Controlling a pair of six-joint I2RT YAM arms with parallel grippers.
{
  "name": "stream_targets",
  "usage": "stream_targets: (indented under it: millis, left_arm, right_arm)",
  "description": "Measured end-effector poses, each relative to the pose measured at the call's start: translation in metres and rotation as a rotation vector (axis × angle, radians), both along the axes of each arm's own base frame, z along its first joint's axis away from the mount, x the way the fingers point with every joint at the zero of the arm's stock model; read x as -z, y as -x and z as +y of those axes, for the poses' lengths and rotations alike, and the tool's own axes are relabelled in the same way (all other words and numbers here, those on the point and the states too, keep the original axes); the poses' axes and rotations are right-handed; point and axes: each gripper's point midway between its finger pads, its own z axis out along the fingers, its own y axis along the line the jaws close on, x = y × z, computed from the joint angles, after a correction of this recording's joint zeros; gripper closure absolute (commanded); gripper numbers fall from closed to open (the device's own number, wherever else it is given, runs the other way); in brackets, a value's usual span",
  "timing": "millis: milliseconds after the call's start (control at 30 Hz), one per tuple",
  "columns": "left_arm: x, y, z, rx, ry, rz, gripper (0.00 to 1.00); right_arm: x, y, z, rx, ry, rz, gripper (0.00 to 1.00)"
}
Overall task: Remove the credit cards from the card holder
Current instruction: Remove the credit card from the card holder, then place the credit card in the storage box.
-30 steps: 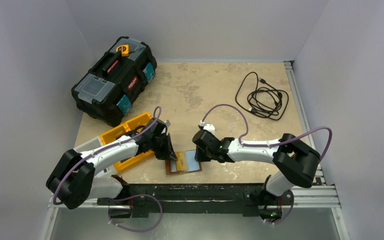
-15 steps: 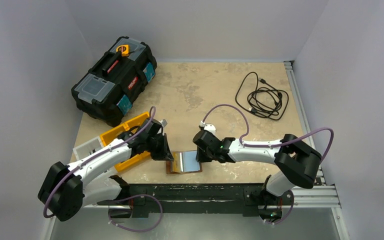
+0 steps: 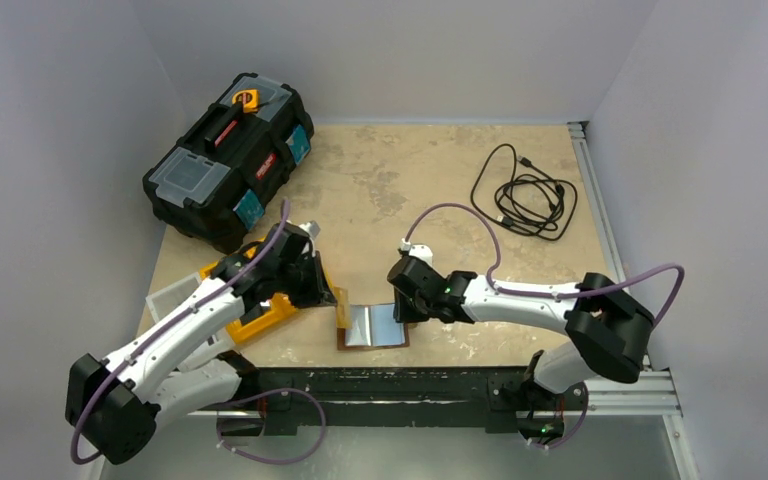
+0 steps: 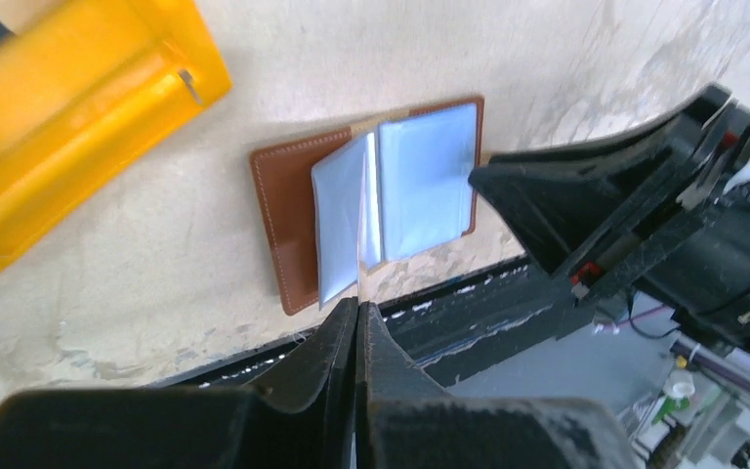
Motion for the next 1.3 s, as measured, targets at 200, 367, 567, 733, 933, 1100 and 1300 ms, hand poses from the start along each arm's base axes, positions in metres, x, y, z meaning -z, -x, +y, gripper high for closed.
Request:
stream_targets:
  millis: [200, 367, 567, 733, 933, 1100, 1300]
  left_arm:
    - [-0.042, -0.026, 0.028, -0.125, -0.094, -0.098, 1.0]
    - [-0.064, -0.049, 0.064, -0.256, -0.229, -0.154, 1.0]
    - [-0.047, -0.08, 0.1, -0.353, -0.47, -0.101, 1.0]
    - [-0.02, -0.099, 0.115, -0.37, -0.634, -0.027, 1.0]
    - [0.001, -0.113, 0.121, -0.363, -0.728, 0.034, 0.81]
    - [0.006, -0.115, 0.12, -0.337, -0.739, 0.045, 0.56]
    - [-0.009, -0.118, 0.11, -0.31, -0.661, -0.009, 0.51]
  right_arm:
    - [-0.043, -0.011, 0.017, -0.021, -0.086, -0.069, 0.51]
    - [-0.079, -0.019, 0.028, -0.037, -0.166, -0.135, 0.41]
    - [-0.087, -0.02, 0.028, -0.047, -0.174, -0.157, 0.38]
    - [-0.088, -0.019, 0.026, -0.055, -0.175, -0.165, 0.38]
    - [-0.096, -0.02, 0.02, -0.049, -0.185, -0.19, 0.37]
    - [-0.095, -0.019, 0.018, -0.048, -0.18, -0.191, 0.35]
    - [-0.094, -0.02, 0.016, -0.042, -0.169, -0.196, 0.31]
